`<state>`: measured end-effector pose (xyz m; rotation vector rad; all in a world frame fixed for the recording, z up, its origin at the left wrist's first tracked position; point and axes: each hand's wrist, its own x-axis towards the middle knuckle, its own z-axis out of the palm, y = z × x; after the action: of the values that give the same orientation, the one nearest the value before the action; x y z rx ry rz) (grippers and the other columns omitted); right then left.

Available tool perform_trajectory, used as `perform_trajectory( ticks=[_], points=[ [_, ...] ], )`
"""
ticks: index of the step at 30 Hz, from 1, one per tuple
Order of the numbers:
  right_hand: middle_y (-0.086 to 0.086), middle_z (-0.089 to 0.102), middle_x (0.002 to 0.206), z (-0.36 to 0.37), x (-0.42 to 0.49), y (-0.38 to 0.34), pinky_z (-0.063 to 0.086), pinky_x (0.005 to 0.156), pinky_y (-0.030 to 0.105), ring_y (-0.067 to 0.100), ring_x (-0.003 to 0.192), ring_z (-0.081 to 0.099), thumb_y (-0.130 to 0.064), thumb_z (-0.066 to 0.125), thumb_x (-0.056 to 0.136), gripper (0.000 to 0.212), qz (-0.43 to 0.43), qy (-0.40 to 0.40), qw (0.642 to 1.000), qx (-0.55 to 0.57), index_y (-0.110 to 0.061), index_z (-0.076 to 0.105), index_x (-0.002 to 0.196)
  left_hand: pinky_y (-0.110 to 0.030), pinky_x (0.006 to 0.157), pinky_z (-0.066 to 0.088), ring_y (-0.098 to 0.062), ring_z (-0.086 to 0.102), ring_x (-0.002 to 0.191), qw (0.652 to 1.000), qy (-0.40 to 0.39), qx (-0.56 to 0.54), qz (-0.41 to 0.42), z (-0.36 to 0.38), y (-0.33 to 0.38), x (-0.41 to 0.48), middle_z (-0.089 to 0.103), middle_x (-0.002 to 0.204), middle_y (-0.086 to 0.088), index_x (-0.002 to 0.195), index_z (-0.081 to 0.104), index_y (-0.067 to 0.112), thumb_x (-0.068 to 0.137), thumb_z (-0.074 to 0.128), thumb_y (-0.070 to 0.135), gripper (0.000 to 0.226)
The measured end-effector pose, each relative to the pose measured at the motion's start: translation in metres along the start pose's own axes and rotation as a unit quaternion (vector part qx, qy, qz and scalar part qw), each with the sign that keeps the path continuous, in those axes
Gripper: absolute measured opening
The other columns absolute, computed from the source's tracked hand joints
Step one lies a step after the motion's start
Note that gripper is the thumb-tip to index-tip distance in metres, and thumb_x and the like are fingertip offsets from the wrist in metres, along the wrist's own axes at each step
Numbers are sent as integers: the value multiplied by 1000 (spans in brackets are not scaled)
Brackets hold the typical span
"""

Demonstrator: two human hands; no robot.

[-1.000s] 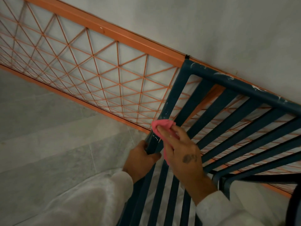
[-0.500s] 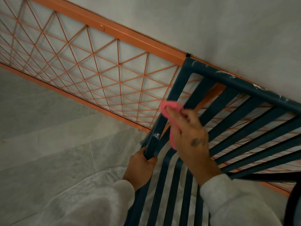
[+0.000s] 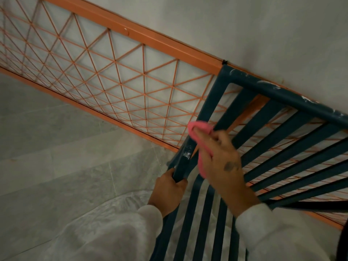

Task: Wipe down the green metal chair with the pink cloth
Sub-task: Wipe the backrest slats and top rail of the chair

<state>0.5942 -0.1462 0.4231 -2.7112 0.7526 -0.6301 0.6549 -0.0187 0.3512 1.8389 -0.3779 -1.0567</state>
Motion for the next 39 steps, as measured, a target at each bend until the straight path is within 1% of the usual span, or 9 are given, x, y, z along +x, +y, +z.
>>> perform_trajectory(
  ticks=[6, 9, 13, 19, 22, 27, 30, 34, 39],
  points=[
    [7, 62, 103, 2, -20, 1, 61, 56, 34, 18, 66, 61, -14, 68, 88, 45, -46, -93, 994, 16, -28, 60, 130, -29, 50, 44, -13, 46, 48, 999, 13, 33, 15, 0, -1, 2, 53, 58, 2, 77, 55, 13, 86, 59, 20, 12],
    [11, 64, 103, -19, 16, 19, 60, 53, 33, 21, 64, 61, -12, 64, 89, 43, -86, -29, 995, -47, -25, 60, 130, -28, 50, 47, -15, 48, 48, 1000, 1, -6, -9, -1, -1, 0, 54, 59, 1, 81, 57, 15, 87, 59, 21, 9],
    [14, 60, 104, -14, 24, 12, 59, 60, 31, 22, 71, 60, -11, 59, 93, 40, -28, 35, 999, -24, -20, 60, 133, -25, 49, 47, -12, 49, 47, 1000, -5, -7, -14, -2, 0, -1, 56, 60, 1, 82, 58, 20, 88, 60, 23, 7],
    [7, 58, 106, 10, -49, -7, 60, 55, 31, 16, 68, 59, -11, 70, 86, 59, -45, -152, 987, 18, -30, 48, 137, -33, 55, 49, -13, 51, 51, 999, -3, 41, -8, -7, -3, -11, 58, 62, 1, 76, 56, 17, 83, 64, 24, 13],
    [-2, 59, 106, -5, -36, 1, 56, 62, 16, 3, 70, 50, -10, 68, 86, 54, -116, -182, 976, 40, -34, 55, 132, -26, 54, 50, -5, 53, 47, 999, -20, 31, -37, -12, -17, -28, 58, 60, 5, 79, 57, 22, 85, 64, 28, 11],
    [4, 60, 110, -20, 18, 21, 62, 67, 33, 18, 79, 62, -16, 57, 95, 41, -82, -76, 994, -9, -29, 58, 134, -11, 47, 44, 2, 54, 43, 999, -17, 7, -46, -13, -30, -52, 58, 57, 4, 79, 56, 23, 91, 62, 22, 13],
    [5, 58, 106, -7, 0, 6, 59, 69, 25, 15, 78, 59, -18, 54, 95, 42, -5, -46, 998, 31, -24, 58, 136, -9, 47, 43, 3, 53, 44, 999, -17, 13, -39, -14, -33, -53, 57, 57, 3, 79, 56, 22, 91, 62, 22, 13],
    [-2, 55, 114, 12, -63, -17, 55, 68, 13, 3, 78, 55, -28, 45, 98, 44, 32, -177, 981, 74, -37, 49, 140, -11, 51, 45, 1, 52, 49, 998, -22, 35, -45, -15, -39, -51, 60, 65, 3, 83, 59, 17, 86, 65, 25, 11],
    [-14, 53, 113, -8, -76, -15, 45, 89, 11, 0, 98, 52, -18, 51, 99, 37, 14, -351, 924, 148, -42, 62, 126, -15, 60, 53, 0, 61, 59, 997, -46, 45, -35, -17, -42, -53, 67, 76, 2, 94, 63, 14, 80, 71, 17, 16]
  ],
)
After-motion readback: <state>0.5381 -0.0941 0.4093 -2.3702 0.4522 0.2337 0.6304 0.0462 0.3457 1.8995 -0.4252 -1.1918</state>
